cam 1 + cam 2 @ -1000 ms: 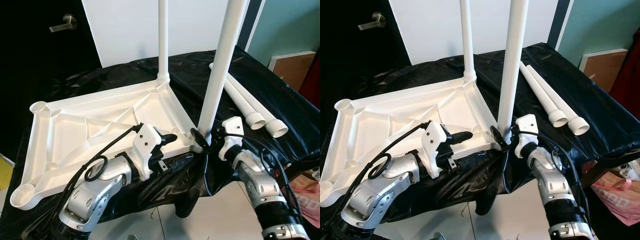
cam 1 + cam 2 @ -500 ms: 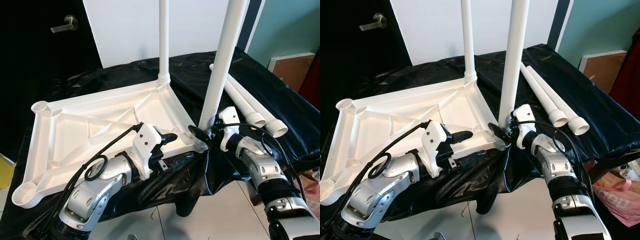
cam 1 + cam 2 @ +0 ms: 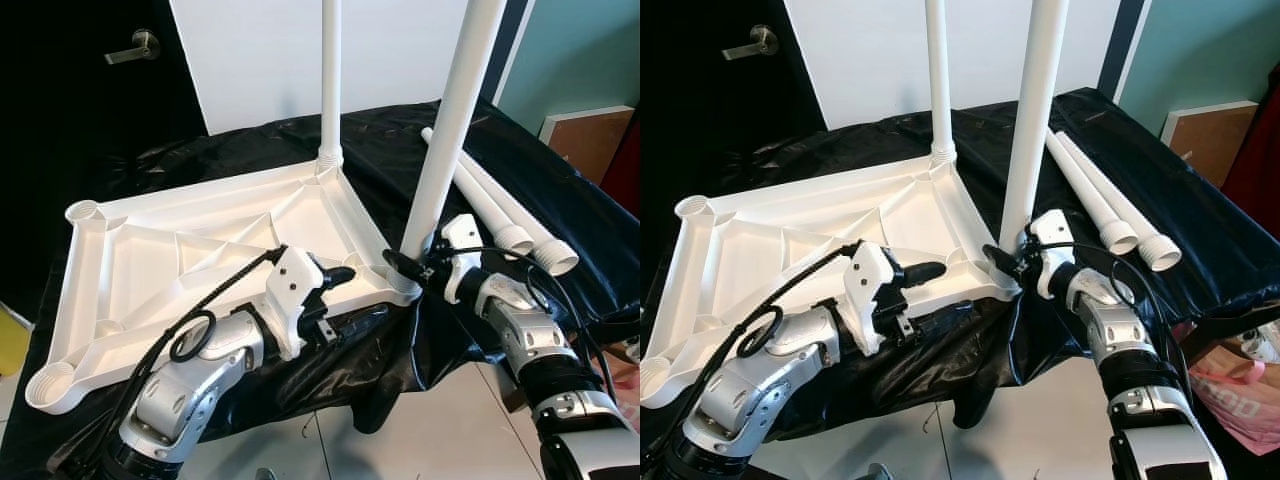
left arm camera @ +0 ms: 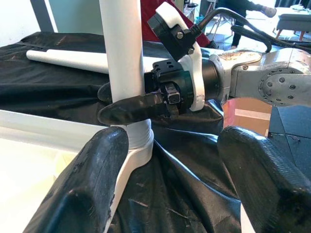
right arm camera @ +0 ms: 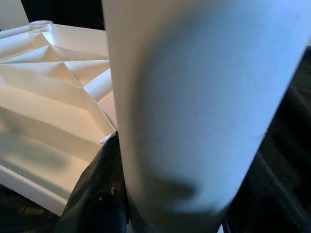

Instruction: Building children table

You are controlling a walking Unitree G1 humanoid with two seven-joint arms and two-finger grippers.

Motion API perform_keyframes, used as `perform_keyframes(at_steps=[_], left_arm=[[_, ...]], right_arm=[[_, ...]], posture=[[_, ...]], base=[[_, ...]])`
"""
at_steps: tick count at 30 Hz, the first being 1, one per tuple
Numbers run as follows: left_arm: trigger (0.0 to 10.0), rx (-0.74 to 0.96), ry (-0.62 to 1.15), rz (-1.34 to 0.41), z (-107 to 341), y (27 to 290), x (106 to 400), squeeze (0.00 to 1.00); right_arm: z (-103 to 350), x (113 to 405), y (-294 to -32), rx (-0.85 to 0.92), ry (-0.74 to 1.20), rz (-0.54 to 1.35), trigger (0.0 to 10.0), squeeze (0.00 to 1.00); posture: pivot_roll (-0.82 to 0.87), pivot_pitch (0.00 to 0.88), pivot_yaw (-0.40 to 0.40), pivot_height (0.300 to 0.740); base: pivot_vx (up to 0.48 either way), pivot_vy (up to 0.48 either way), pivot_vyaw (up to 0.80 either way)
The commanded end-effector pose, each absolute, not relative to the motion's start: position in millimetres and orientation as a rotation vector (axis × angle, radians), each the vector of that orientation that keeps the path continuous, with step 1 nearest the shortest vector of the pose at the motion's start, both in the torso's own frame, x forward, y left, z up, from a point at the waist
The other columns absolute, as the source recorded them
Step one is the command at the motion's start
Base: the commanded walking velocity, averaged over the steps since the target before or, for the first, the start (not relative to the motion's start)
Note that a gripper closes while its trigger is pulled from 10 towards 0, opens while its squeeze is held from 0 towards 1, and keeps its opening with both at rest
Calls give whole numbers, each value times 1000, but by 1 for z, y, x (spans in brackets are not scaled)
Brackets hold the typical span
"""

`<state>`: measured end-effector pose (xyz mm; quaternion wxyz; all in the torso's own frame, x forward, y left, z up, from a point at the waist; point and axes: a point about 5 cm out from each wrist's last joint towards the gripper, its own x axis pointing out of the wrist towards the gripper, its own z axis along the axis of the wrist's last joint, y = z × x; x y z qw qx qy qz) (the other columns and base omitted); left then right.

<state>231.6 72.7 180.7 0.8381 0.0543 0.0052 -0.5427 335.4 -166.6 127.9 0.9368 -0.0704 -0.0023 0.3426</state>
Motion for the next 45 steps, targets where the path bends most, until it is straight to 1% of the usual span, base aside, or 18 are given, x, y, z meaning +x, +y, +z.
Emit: perform_keyframes(at_steps=[1, 4, 7, 9, 10, 13, 16, 17, 18, 22, 24, 25, 27, 30, 33, 42, 43, 45], left_arm=[[10000, 115, 4, -1162, 182, 72, 230, 0], [10000, 113, 7, -1165, 182, 72, 229, 0], [10000, 113, 7, -1166, 182, 72, 229, 0], [10000, 109, 10, -1168, 181, 71, 228, 0], [10000, 109, 10, -1168, 181, 71, 228, 0], [10000, 106, 14, -1172, 181, 71, 228, 0], [10000, 106, 15, -1175, 181, 71, 227, 0], [10000, 106, 15, -1175, 181, 71, 227, 0], [10000, 106, 15, -1176, 180, 71, 227, 0], [10000, 105, 16, -1177, 180, 71, 227, 0], [10000, 105, 18, -1178, 180, 70, 226, 0], [10000, 105, 18, -1178, 180, 70, 226, 0], [10000, 102, 19, -1180, 179, 70, 226, 0], [10000, 101, 20, -1179, 179, 69, 225, 0], [10000, 103, 21, -1176, 179, 70, 225, 0], [10000, 102, 18, -1175, 179, 70, 226, 0], [10000, 102, 18, -1174, 179, 70, 226, 0], [10000, 102, 17, -1174, 179, 70, 226, 0]], right_arm=[[118, 331, -166, -142, 23, 678, 10000, 0], [113, 328, -163, -142, 39, 601, 10000, 0], [112, 328, -162, -142, 40, 586, 10000, 0], [109, 326, -153, -99, 43, 491, 10000, 0], [109, 326, -153, -99, 43, 491, 10000, 0], [108, 323, -142, -64, 48, 414, 10000, 0], [106, 323, -138, -23, 74, 315, 10000, 0], [106, 323, -138, -23, 74, 315, 10000, 0], [105, 323, -136, 2, 88, 234, 10000, 0], [105, 322, -136, 6, 94, 192, 10000, 0], [101, 318, -131, 18, 112, 99, 10000, 0], [101, 318, -131, 18, 112, 99, 10000, 0], [98, 314, -122, 28, 119, 7, 10000, 0], [100, 311, -116, 27, 111, -31, 10000, 0], [102, 308, -106, 24, 101, -8, 10000, 0], [105, 309, -106, 16, 84, 4, 10000, 0], [107, 309, -105, 18, 72, 18, 10000, 1000], [110, 310, -105, 26, 58, 39, 10000, 1000]], posture=[[-30, 0, 19, 740], [-31, 2, 20, 740], [-31, 2, 20, 740], [-35, 7, 20, 740], [-35, 7, 20, 740], [-37, 7, 19, 740], [-37, 7, 19, 740], [-37, 7, 19, 740], [-36, 8, 16, 740], [-36, 8, 16, 740], [-35, 8, 13, 740], [-35, 8, 13, 740], [-30, 5, 9, 740], [-28, 3, 6, 740], [-28, 0, 4, 740], [-26, 0, 0, 740], [-26, 0, 0, 740], [-26, 0, 0, 740]], base=[[0, 0, 0], [0, 0, 0], [0, 0, 0], [0, 0, 0], [0, 0, 0], [0, 0, 0], [0, 0, 0], [0, 0, 0], [0, 0, 0], [0, 0, 0], [0, 0, 0], [0, 0, 0], [0, 0, 0], [0, 0, 0], [0, 0, 0], [0, 0, 0], [0, 0, 0], [0, 0, 0]])
